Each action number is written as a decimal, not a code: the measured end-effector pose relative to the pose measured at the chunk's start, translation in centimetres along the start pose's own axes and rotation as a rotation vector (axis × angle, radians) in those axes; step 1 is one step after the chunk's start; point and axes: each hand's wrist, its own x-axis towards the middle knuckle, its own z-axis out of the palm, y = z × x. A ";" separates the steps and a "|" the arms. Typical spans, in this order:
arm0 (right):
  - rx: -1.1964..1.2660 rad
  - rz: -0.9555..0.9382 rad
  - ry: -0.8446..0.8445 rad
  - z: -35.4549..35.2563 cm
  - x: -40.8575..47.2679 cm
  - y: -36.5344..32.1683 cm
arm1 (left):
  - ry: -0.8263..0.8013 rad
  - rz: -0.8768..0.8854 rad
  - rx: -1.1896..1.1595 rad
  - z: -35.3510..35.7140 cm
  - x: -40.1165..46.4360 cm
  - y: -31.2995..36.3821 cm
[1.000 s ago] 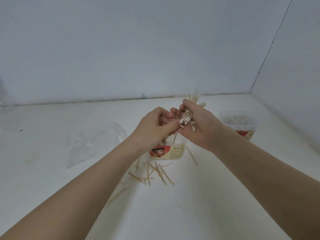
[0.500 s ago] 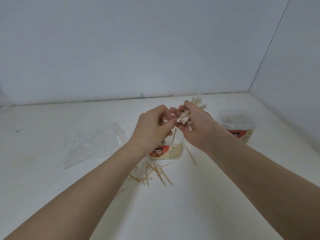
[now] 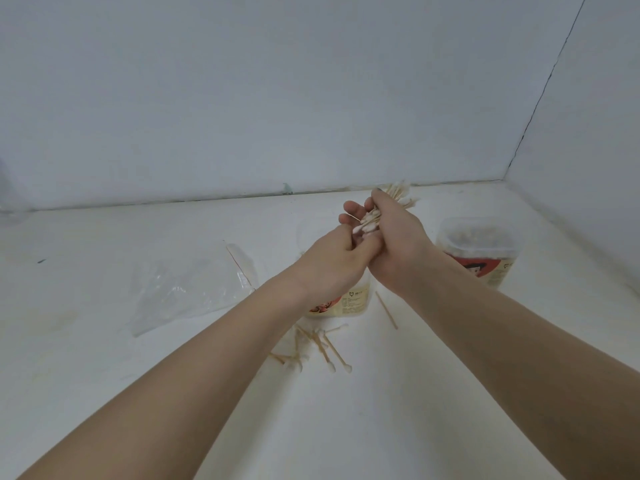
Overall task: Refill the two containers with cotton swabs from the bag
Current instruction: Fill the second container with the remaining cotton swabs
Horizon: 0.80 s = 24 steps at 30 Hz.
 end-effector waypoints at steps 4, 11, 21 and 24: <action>0.000 0.027 -0.011 0.0 -0.4 0.0 | 0.000 0.001 -0.011 -0.1 0.3 -0.2; -0.107 -0.047 -0.036 -0.1 -0.9 -0.1 | 0.000 0.010 0.014 -0.4 0.0 -0.3; -0.260 -0.057 -0.230 -1.3 -1.3 -0.2 | -0.118 -0.209 -0.519 -1.3 0.3 0.1; -0.287 -0.070 -0.231 -0.9 -1.5 0.2 | -0.062 -0.243 -0.585 -1.3 0.5 -0.2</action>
